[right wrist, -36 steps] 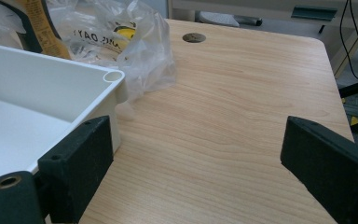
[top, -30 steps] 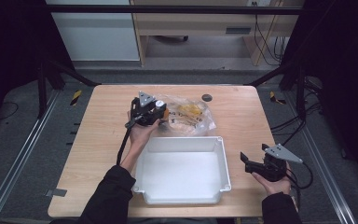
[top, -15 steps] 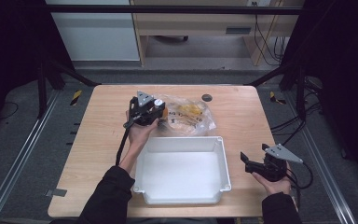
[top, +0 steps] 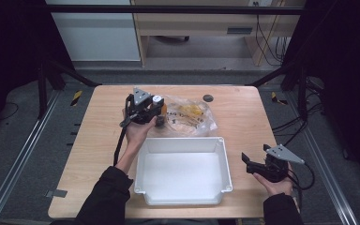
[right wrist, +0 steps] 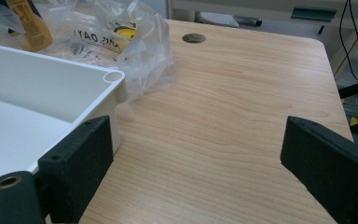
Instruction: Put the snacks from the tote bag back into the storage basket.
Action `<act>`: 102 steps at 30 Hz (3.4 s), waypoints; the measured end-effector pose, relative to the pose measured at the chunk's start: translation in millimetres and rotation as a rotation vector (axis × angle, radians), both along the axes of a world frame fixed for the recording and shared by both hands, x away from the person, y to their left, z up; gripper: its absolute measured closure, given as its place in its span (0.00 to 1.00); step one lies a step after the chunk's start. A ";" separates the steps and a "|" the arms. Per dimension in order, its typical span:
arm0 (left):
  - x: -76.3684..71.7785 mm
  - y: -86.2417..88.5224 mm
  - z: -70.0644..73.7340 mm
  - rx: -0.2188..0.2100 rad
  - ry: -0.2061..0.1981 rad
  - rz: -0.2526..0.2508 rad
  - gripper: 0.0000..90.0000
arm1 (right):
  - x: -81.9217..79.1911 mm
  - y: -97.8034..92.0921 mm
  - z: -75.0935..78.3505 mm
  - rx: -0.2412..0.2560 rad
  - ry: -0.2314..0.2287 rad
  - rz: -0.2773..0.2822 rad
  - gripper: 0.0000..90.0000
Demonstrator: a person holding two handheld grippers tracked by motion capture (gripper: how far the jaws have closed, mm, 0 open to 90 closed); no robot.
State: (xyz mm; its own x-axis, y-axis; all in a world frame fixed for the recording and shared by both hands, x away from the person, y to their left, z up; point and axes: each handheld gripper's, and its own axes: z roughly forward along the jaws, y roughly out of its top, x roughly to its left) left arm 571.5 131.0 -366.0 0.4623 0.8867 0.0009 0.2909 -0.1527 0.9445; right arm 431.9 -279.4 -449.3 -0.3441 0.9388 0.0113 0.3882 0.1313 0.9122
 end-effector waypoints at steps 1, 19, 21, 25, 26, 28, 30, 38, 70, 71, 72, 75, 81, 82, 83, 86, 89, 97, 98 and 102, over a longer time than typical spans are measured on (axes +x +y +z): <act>0.0 0.0 0.0 0.000 0.000 0.000 0.66 | 0.0 0.0 0.0 0.000 0.000 0.000 0.11; -8.5 5.7 33.9 -0.031 -0.046 0.007 0.66 | 0.3 0.0 -0.1 -0.004 -0.003 -0.001 0.11; -9.1 6.6 37.4 -0.036 -0.051 0.009 0.66 | 0.2 0.1 0.0 -0.004 -0.004 -0.001 0.11; -10.4 7.4 42.1 -0.040 -0.054 0.010 0.66 | 0.2 0.0 0.1 -0.003 -0.004 -0.002 0.11; -11.8 7.8 44.5 -0.044 -0.058 0.010 0.66 | 0.2 -0.1 0.1 -0.003 -0.004 -0.002 0.11; -12.5 8.4 46.0 -0.040 -0.059 0.012 0.66 | 0.2 0.0 0.1 -0.003 -0.004 -0.002 0.11; -13.4 8.9 48.3 -0.048 -0.063 0.010 0.66 | 0.1 0.1 0.1 -0.002 -0.003 0.000 0.11; -22.0 8.8 61.3 -0.050 -0.083 -0.003 0.66 | 0.1 0.2 0.4 -0.002 -0.005 -0.001 0.11; -77.0 -3.2 74.9 -0.034 -0.120 -0.115 0.66 | -0.5 -0.3 0.6 -0.006 -0.005 -0.005 0.11; -78.5 -3.2 74.7 -0.036 -0.121 -0.117 0.66 | -0.4 -0.4 0.6 -0.007 -0.006 -0.005 0.11; -81.3 -2.4 74.2 -0.038 -0.122 -0.121 0.66 | -0.5 -0.3 0.7 -0.005 -0.006 -0.005 0.11; -84.0 -1.7 73.3 -0.050 -0.121 -0.123 0.66 | -0.7 -0.4 0.9 -0.005 -0.008 -0.005 0.11; -93.0 1.3 70.1 -0.048 -0.118 -0.140 0.66 | -0.6 -0.2 0.8 -0.005 -0.006 -0.004 0.11; -94.6 2.0 69.4 -0.051 -0.121 -0.142 0.66 | -0.7 -0.2 0.9 -0.005 -0.006 -0.004 0.11; -98.1 2.9 67.9 -0.046 -0.120 -0.147 0.66 | -0.7 -0.3 0.9 -0.005 -0.006 -0.004 0.11; -101.5 2.8 66.1 -0.042 -0.122 -0.150 0.66 | -0.9 -0.1 1.0 -0.006 -0.006 -0.004 0.11; -106.9 3.5 62.2 -0.033 -0.117 -0.168 0.66 | -0.9 0.3 1.1 -0.007 -0.006 -0.004 0.11; -116.9 3.6 52.7 -0.039 -0.110 -0.184 0.66 | -1.2 0.4 1.2 -0.008 -0.007 -0.004 0.11; -118.6 3.8 51.2 -0.040 -0.106 -0.185 0.66 | -1.2 0.3 1.3 -0.006 -0.008 -0.004 0.11; -124.1 6.3 42.3 -0.036 -0.100 -0.191 0.66 | -1.2 0.4 1.2 -0.008 -0.009 -0.005 0.11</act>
State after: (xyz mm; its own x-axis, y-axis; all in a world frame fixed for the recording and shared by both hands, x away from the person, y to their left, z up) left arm 447.5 137.3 -323.7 0.6212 0.7833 0.0249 0.1648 -0.1616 0.9730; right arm 430.6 -279.0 -448.2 -0.3397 0.9405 0.0006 0.3807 0.1369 0.9145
